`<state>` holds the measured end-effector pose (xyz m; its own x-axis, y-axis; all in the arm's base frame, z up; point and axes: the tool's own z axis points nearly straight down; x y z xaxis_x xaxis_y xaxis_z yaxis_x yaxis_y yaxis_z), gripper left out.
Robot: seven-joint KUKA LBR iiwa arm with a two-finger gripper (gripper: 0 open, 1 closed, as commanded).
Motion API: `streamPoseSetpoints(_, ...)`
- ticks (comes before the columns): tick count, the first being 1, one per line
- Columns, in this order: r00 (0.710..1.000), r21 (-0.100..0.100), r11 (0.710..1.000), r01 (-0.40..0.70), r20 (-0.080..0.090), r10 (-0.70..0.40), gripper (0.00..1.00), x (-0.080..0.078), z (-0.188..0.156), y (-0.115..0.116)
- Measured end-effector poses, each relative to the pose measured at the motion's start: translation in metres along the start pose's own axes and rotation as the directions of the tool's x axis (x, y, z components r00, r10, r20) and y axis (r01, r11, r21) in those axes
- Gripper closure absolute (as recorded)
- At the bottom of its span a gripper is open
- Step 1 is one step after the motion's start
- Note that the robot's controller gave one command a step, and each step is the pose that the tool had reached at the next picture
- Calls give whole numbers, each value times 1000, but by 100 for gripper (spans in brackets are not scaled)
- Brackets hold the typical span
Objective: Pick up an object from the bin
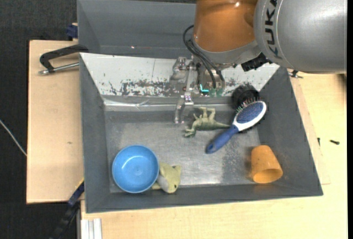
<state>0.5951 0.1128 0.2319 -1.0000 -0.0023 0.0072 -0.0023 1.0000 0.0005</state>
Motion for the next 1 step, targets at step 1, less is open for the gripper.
streamPoseSetpoints(1, 961, 1, 961, 275, 14, -275, 0, 2, 159, -100)
